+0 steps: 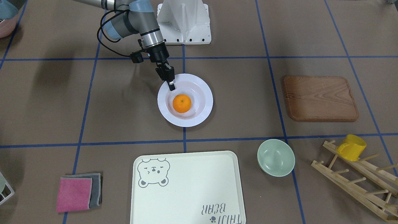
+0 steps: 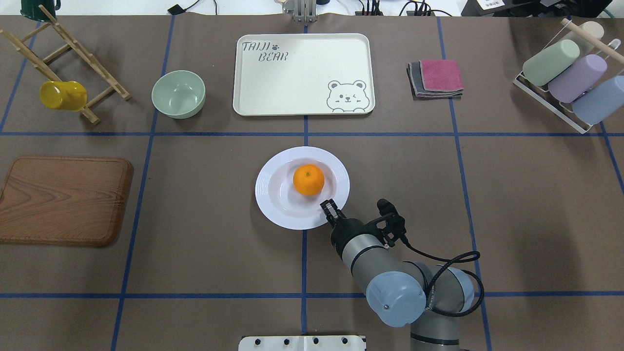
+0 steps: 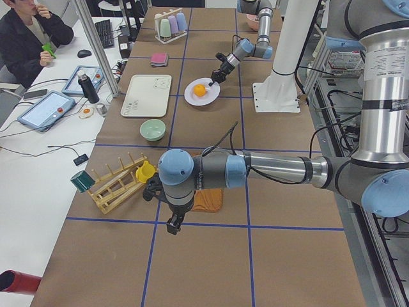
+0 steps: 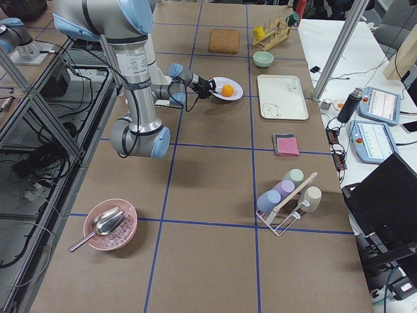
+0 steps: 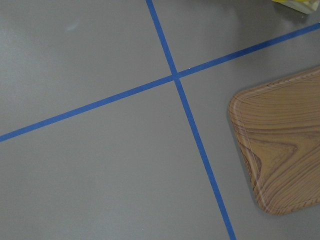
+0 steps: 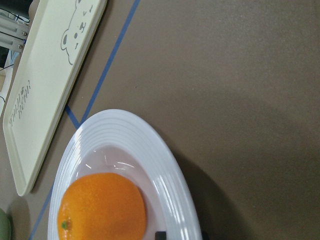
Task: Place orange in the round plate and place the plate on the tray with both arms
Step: 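Lift the plate with the right gripper and carry it onto the cream tray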
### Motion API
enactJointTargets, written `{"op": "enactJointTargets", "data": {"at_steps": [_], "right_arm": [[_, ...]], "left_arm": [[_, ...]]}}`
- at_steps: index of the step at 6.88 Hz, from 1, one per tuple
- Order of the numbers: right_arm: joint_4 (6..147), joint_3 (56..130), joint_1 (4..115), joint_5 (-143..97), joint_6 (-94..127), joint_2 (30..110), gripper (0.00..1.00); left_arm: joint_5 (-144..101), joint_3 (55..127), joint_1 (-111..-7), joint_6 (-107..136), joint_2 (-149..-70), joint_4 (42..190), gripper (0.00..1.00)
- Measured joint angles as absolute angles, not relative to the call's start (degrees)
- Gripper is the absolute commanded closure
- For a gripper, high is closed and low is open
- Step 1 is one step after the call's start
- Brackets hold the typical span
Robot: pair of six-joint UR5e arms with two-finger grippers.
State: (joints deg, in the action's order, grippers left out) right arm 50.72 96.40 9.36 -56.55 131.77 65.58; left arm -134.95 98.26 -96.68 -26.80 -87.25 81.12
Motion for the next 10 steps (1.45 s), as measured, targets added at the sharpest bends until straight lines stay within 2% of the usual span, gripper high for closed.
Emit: {"op": "enactJointTargets", "data": {"at_steps": [4, 5, 8, 10], "right_arm": [[50.9, 99.1, 13.2, -53.2, 132.6, 63.4, 1.00], [51.1, 96.0, 15.7, -53.2, 133.0, 60.6, 1.00], [52.4, 75.5, 23.9, -55.9, 137.0, 45.5, 1.00], [57.8, 66.3, 28.5, -60.8, 140.6, 37.4, 1.00]], "left_arm": [[-134.9, 98.4, -96.7, -26.7, -87.3, 81.1, 0.01], [-135.0, 98.6, -96.7, -26.6, -87.3, 81.1, 0.01], [-135.9, 99.3, -96.7, -26.3, -87.3, 81.1, 0.01], [-136.2, 99.5, -96.7, -26.3, -87.3, 81.0, 0.01]]}}
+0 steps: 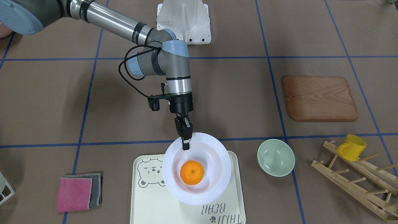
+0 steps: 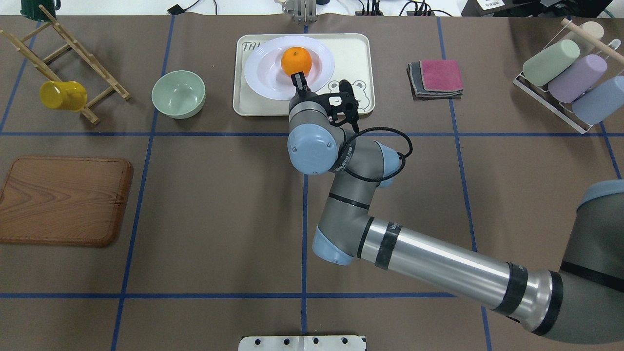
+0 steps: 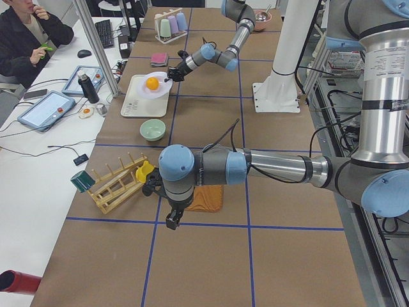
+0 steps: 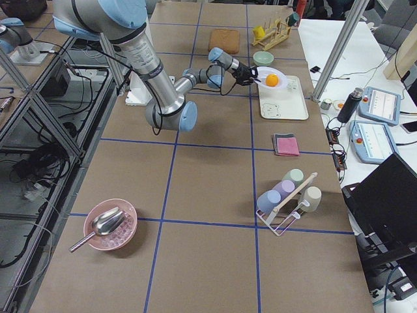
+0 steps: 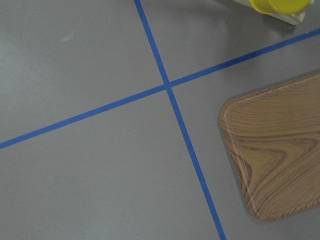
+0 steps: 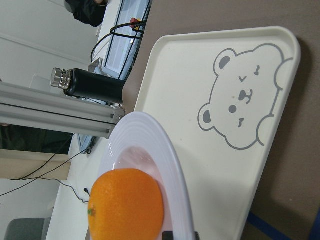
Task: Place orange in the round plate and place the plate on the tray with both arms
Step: 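Lift the plate with the right gripper and carry it onto the cream tray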
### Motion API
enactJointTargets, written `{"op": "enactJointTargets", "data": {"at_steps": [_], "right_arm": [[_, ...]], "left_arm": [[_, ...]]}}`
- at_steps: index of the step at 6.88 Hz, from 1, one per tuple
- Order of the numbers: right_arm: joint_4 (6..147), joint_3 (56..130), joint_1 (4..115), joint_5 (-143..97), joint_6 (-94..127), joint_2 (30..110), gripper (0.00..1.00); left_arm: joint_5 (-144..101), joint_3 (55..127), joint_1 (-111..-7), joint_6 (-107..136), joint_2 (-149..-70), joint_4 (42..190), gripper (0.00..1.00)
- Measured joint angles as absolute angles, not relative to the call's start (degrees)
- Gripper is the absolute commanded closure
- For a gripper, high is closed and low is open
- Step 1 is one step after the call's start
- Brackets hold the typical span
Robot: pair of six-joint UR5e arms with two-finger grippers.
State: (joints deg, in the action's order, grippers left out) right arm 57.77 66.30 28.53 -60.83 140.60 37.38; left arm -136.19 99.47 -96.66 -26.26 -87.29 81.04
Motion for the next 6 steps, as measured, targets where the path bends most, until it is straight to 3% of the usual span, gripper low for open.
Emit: {"op": "enactJointTargets", "data": {"at_steps": [1, 2, 3, 4, 5, 6], "right_arm": [[58.7, 61.3, 30.0, -62.1, 141.7, 34.9, 1.00], [58.4, 56.8, 31.1, -62.8, 142.3, 33.6, 0.84], [57.8, 54.7, 31.6, -63.3, 142.5, 32.7, 0.57], [57.0, 54.0, 31.6, -63.4, 142.9, 32.5, 0.19], [56.2, 53.9, 31.5, -63.3, 143.9, 32.5, 0.04], [55.9, 54.3, 31.3, -63.2, 144.6, 32.7, 0.01]], "left_arm": [[-136.2, 99.5, -96.6, -26.2, -87.3, 81.0, 0.01], [-136.2, 99.5, -96.6, -26.2, -87.4, 81.0, 0.01], [-136.2, 99.5, -96.6, -26.2, -87.4, 81.0, 0.01], [-136.2, 99.5, -96.5, -26.2, -87.4, 81.0, 0.01], [-136.2, 99.5, -96.5, -26.2, -87.4, 81.0, 0.01], [-136.2, 99.6, -96.5, -26.2, -87.4, 81.0, 0.01]]}}
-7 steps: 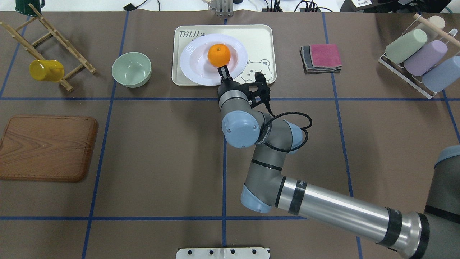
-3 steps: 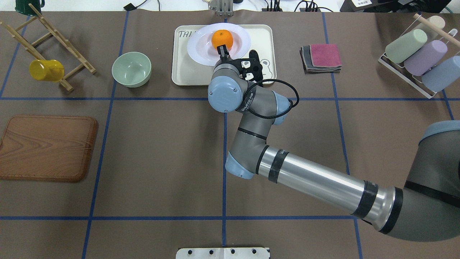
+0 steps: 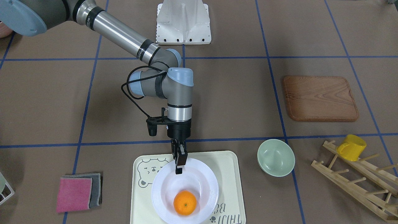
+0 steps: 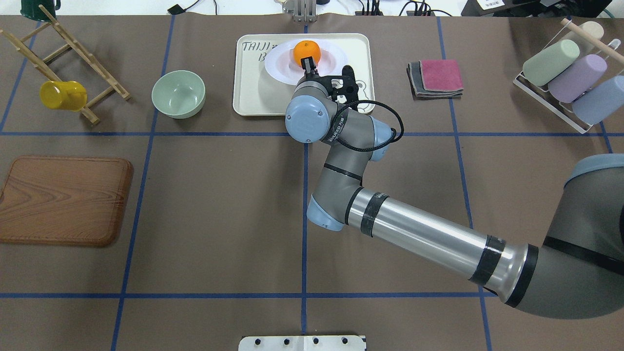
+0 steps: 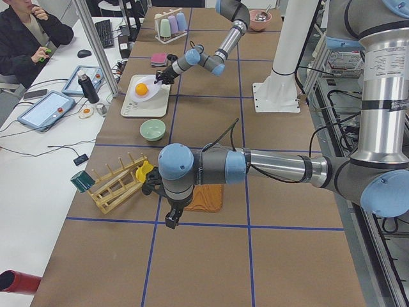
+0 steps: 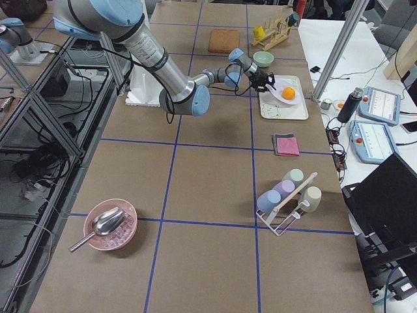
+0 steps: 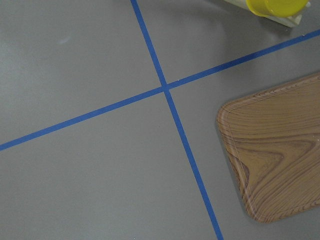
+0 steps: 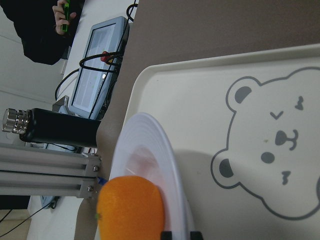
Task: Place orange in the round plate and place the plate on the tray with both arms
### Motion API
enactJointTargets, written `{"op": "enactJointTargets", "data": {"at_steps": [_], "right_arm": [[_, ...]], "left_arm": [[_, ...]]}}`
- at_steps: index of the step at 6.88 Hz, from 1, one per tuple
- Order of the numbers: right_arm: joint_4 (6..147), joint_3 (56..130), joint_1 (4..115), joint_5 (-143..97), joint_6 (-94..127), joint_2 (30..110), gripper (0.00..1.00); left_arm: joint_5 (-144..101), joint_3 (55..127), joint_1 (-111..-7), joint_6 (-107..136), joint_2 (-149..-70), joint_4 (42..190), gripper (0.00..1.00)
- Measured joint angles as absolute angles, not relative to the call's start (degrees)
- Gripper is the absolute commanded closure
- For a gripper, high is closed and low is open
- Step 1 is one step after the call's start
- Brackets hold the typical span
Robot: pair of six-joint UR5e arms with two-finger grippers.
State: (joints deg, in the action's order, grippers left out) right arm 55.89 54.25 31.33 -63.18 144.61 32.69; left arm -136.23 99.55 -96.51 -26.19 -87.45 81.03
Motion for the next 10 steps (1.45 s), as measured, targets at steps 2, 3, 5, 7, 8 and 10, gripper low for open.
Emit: {"op": "enactJointTargets", "data": {"at_steps": [2, 3, 5, 7, 8, 10], "right_arm": [[55.8, 59.4, 30.9, -63.7, 141.7, 35.4, 0.00], [56.1, 66.2, 30.8, -64.8, 136.1, 39.2, 0.00], [62.1, 81.1, 30.7, -71.0, 122.3, 47.2, 0.00], [76.7, 95.8, 32.7, -80.8, 103.7, 52.9, 0.00], [83.8, 102.8, 36.1, -88.3, 93.3, 56.3, 0.00], [89.8, 110.5, 46.1, -104.0, 69.8, 64.2, 0.00]], "left_arm": [[-136.2, 99.6, -96.5, -26.2, -87.5, 81.0, 0.01], [-136.3, 99.6, -96.5, -26.2, -87.5, 81.1, 0.01], [-136.2, 99.2, -96.5, -26.2, -87.4, 81.1, 0.01], [-136.3, 99.0, -96.5, -26.3, -87.1, 81.1, 0.01], [-136.3, 99.2, -96.5, -26.0, -86.6, 81.1, 0.01], [-137.4, 100.0, -96.6, -21.9, -86.1, 81.0, 0.01]]}}
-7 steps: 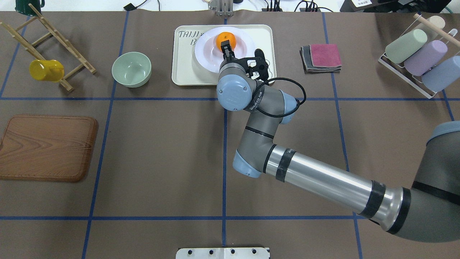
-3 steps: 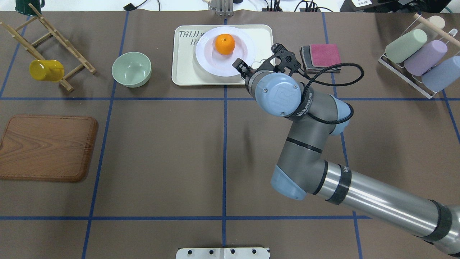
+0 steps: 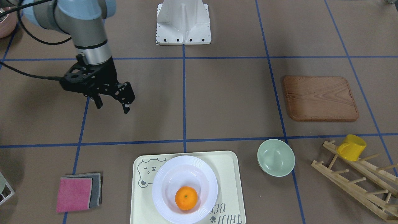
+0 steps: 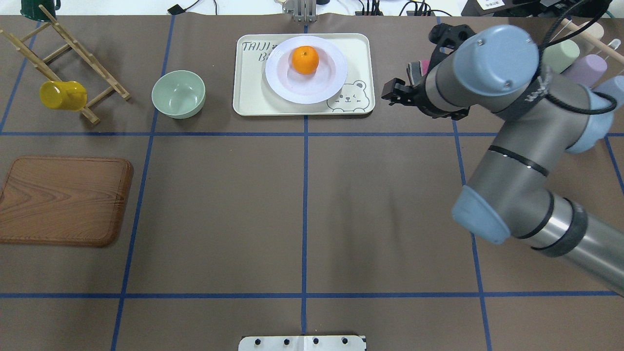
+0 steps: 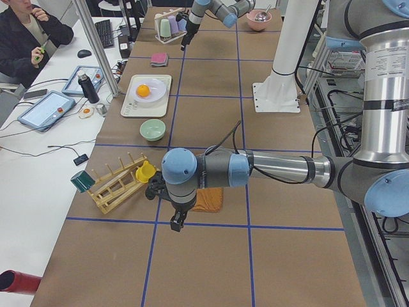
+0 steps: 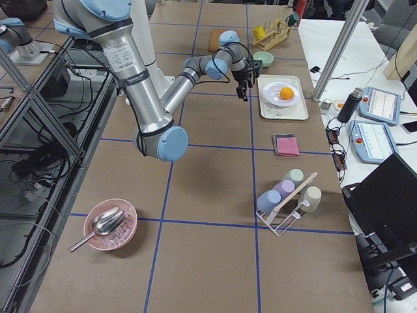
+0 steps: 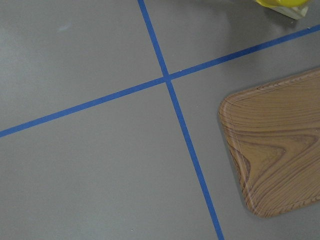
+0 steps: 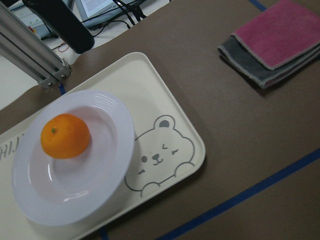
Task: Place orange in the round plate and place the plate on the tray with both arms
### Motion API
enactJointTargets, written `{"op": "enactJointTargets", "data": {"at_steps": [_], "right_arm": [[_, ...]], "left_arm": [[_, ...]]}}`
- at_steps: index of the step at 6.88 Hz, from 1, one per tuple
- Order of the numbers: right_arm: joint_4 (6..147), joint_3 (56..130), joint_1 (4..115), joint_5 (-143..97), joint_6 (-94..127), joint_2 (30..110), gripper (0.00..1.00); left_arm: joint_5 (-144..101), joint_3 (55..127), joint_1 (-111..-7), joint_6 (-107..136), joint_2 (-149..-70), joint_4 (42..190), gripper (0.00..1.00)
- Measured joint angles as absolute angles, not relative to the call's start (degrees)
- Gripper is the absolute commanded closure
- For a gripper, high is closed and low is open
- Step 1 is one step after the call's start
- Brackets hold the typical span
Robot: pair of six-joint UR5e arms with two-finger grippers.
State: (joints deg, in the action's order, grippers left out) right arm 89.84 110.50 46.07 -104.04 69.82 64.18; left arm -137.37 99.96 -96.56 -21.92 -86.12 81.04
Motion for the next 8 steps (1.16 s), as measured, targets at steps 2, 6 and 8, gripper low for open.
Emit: {"op": "enactJointTargets", "data": {"at_steps": [2, 6, 8], "right_arm": [[90.5, 111.7, 58.5, -117.4, 44.8, 73.3, 0.00], [90.3, 110.8, 80.0, -128.7, 9.1, 92.7, 0.00], [90.3, 110.7, 86.0, -131.1, 2.3, 99.7, 0.00]], "left_arm": [[-138.2, 102.0, -96.6, -19.2, -85.1, 82.0, 0.01], [-138.0, 103.1, -96.6, -18.9, -80.6, 83.9, 0.01], [-137.9, 103.1, -96.6, -18.9, -79.8, 83.9, 0.01]]}}
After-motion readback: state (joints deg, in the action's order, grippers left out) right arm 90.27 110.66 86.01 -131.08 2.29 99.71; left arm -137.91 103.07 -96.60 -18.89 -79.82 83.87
